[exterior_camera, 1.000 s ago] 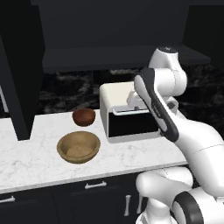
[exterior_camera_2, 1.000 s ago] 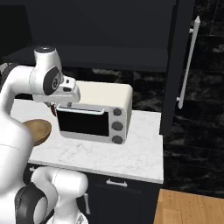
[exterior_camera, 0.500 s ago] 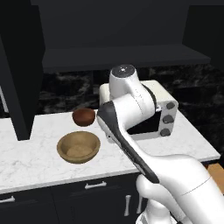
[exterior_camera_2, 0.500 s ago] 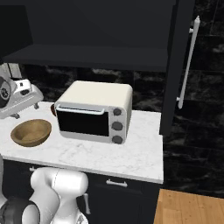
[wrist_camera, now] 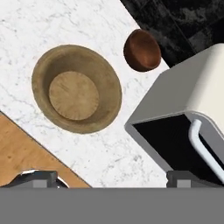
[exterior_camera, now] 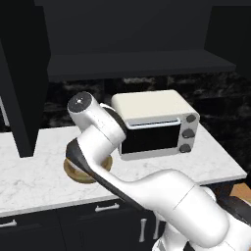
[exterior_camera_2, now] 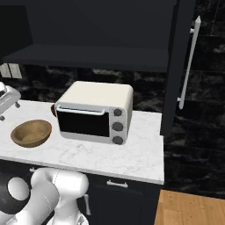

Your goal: Pick up the bowls on the counter and stack them on top of one another in the open cabinet. Place the smaller bowl on top of the larger bowl.

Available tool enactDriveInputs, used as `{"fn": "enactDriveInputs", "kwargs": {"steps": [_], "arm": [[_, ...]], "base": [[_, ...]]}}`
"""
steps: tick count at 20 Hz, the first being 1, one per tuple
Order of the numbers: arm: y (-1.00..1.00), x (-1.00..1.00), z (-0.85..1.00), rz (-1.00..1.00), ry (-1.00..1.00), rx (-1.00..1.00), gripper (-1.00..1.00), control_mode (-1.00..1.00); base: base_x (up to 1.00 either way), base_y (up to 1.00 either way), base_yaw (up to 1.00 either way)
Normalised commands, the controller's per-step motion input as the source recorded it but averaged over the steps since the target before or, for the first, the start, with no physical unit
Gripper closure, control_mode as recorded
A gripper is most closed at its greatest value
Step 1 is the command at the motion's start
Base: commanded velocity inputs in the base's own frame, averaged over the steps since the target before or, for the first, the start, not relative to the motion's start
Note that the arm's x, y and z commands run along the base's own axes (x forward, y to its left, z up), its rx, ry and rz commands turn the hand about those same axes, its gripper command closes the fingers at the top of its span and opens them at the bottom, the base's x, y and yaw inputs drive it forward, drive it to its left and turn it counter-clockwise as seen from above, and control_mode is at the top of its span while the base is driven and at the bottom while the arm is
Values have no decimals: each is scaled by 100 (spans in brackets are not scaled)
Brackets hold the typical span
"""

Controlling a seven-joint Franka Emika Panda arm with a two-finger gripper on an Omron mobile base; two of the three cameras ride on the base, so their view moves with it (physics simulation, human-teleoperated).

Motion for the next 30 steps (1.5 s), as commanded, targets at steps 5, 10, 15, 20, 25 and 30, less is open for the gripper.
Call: {"fn": "enactDriveInputs", "kwargs": {"steps": [5,10,15,20,25,30], "arm": [[64,59,-18,0,-6,-1,-100,-100],[-5,58,-58,0,-6,0,-100,-100],[-16,58,-33,0,-5,0,-100,-100],[0,51,-15,0,-3,0,-100,-100],[0,31,-16,0,-1,-1,-100,-100],[0,44,-3,0,2,0,-100,-100]], "base": [[0,0,0],[0,0,0],[0,0,0],[0,0,0],[0,0,0],[0,0,0]]}}
